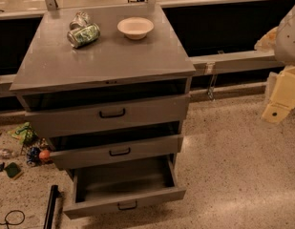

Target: Close bottom drawer

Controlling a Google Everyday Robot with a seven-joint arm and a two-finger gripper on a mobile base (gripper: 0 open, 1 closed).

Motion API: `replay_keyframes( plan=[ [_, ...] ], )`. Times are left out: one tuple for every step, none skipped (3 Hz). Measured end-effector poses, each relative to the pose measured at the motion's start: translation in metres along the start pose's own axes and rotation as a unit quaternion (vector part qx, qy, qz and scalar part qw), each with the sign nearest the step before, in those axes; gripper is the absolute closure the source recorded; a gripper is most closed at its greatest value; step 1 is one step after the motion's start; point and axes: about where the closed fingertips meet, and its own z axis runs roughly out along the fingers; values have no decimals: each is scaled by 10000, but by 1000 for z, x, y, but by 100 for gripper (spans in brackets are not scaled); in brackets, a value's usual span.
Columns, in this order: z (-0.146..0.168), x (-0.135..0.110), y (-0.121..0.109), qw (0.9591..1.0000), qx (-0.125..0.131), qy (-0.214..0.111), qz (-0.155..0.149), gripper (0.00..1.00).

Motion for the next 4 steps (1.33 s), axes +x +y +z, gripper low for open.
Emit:
replay_keyframes(
  plan=[
    [0,0,0,10000,0,0,0,0],
    [0,-1,-1,10000,53,-27,-8,23],
    [38,-1,0,9996,68,-272,-74,46],
    [127,7,10,9970,-226,-674,-302,70]
  ],
)
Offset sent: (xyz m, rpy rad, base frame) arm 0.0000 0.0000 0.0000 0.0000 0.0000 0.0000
